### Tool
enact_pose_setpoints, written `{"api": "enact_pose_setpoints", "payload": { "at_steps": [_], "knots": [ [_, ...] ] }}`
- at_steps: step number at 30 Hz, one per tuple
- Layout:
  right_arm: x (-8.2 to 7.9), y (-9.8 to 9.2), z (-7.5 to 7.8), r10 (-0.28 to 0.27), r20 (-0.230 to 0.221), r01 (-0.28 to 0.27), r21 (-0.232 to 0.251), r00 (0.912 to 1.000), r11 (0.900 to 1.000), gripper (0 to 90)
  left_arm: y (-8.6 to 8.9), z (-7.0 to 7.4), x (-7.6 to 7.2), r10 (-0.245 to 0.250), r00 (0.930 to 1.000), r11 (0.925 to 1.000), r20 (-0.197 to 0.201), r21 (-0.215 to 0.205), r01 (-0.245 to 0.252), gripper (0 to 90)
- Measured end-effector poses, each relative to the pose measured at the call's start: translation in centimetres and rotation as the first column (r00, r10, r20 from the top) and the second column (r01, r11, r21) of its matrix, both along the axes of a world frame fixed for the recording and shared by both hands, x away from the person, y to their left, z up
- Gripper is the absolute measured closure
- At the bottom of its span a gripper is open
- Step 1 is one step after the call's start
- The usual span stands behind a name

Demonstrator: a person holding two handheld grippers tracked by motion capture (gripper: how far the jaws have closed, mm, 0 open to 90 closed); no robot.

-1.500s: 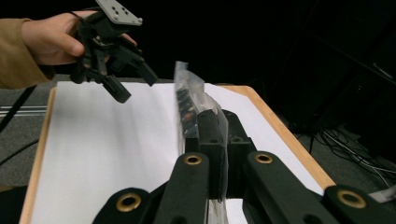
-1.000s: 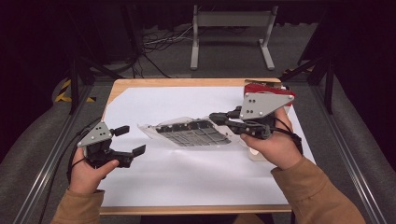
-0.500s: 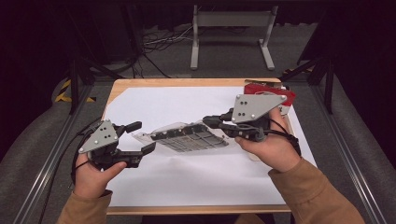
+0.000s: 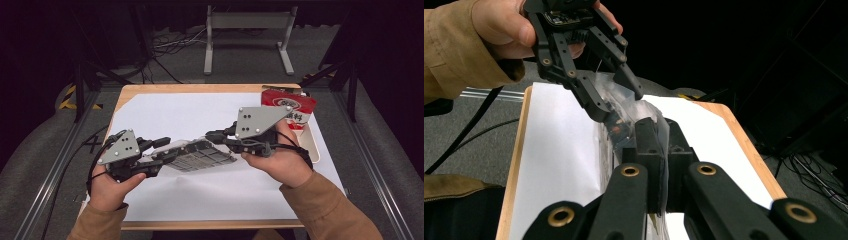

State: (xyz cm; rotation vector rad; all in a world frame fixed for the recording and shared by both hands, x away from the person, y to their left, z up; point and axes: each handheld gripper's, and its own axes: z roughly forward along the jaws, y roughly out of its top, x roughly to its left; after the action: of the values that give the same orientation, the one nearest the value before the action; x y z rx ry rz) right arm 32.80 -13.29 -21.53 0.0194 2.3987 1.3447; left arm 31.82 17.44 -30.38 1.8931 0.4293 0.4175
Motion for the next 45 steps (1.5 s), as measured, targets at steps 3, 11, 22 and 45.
{"api": "enact_pose_setpoints", "payload": {
  "at_steps": [3,11,22,45],
  "knots": [
    [0.1,0.1,0.0,-0.005,0.008,0.005,-0.001,1.0000,1.000,88.5,0.3,0.2,-0.2,-0.016,0.9997,0.9999,-0.017,0.005,0.016,71.5],
    [0.3,-0.1,-0.1,-0.011,0.016,0.010,0.019,0.9998,1.000,88.1,0.4,0.3,-0.6,-0.035,0.9993,0.9994,-0.009,-0.006,0.035,85.4],
    [0.9,-1.0,-0.7,-0.066,0.039,0.062,0.100,0.9971,0.993,64.7,0.9,0.5,-0.8,-0.048,0.9981,0.9981,-0.039,-0.041,0.047,90.0],
    [4.5,-6.5,-9.0,-0.353,-0.229,0.397,0.189,0.9073,0.898,33.1,3.5,1.8,-1.8,-0.061,0.9978,0.9767,0.023,-0.205,0.065,90.0]
  ]
}}
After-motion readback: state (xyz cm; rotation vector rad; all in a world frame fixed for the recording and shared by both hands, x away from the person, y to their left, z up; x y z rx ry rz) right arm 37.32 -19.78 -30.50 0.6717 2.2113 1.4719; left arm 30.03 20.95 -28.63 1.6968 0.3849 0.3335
